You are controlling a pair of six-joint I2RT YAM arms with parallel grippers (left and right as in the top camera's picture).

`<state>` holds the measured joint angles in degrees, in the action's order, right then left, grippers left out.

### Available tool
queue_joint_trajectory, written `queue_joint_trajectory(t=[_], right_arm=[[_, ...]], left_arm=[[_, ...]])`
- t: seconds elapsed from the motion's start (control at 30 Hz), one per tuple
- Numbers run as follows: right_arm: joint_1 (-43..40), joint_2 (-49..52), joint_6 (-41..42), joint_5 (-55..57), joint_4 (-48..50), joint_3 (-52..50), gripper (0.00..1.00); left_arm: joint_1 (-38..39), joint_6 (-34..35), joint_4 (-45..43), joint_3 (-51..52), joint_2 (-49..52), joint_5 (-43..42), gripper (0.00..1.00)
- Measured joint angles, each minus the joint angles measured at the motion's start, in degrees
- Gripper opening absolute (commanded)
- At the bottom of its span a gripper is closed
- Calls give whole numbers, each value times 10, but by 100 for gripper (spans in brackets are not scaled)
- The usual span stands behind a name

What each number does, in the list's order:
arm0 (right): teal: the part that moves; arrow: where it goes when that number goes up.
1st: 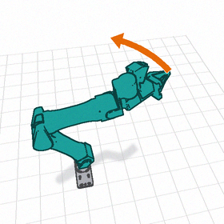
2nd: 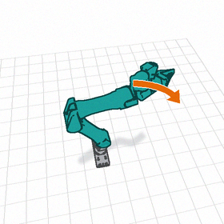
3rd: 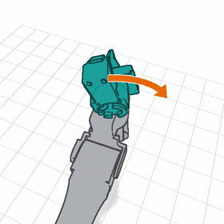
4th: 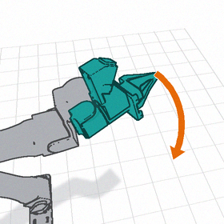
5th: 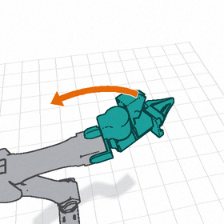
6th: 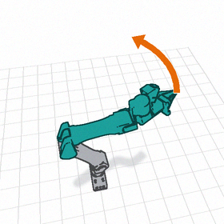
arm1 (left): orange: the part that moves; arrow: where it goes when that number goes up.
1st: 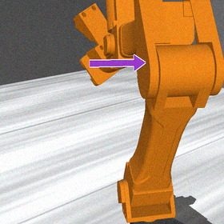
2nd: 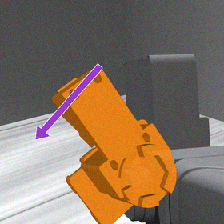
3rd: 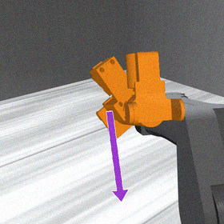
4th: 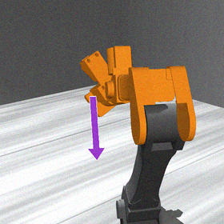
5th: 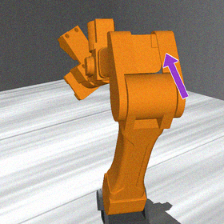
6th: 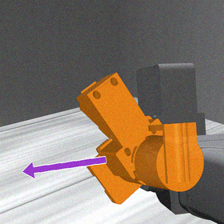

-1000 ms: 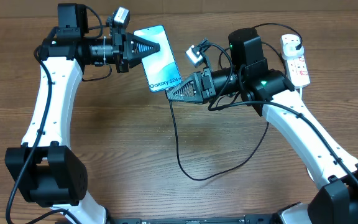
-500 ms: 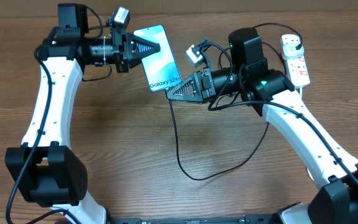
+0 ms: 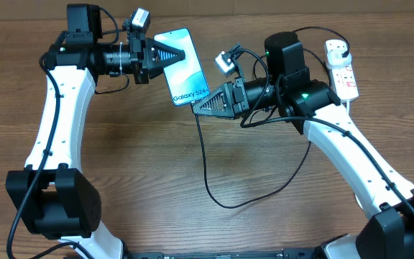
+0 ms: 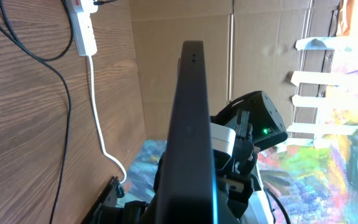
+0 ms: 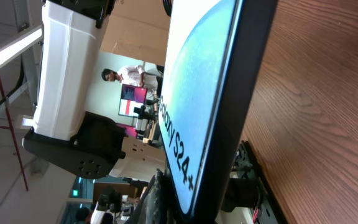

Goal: Plug charger to phone and switch on socket

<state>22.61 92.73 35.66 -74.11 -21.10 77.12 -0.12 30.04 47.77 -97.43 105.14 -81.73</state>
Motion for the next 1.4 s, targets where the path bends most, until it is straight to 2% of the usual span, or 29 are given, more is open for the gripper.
queue_joint_trajectory(t=[0.2, 0.37, 0.43, 0.57, 0.67, 1.13, 1.2, 1.27, 1.4], right_arm=[[0, 0, 4, 0, 1, 0, 5], [0, 0, 5, 1, 2, 0, 33], [0, 0, 7, 7, 1, 0, 38], [-2, 0, 5, 44, 6, 0, 55], [-2, 0, 4, 57, 5, 0, 62], [-2, 0, -3, 91, -34, 0, 66], [-2, 0, -3, 84, -34, 0, 69], [-2, 0, -4, 72, -35, 0, 76], [-2, 0, -7, 49, -41, 0, 80]], left_arm=[[0, 0, 0, 0, 0, -1, 4], [0, -4, 0, 0, 0, 4, 4], [0, -6, 2, 0, 0, 10, 4], [17, -7, 12, 0, 0, 8, 4], [30, -7, 11, 0, 0, 7, 4], [8, -6, -2, 0, 0, 46, 4], [0, -6, -2, 0, 0, 51, 4], [-8, -6, -2, 0, 0, 56, 4], [-18, -5, -2, 0, 0, 59, 4]])
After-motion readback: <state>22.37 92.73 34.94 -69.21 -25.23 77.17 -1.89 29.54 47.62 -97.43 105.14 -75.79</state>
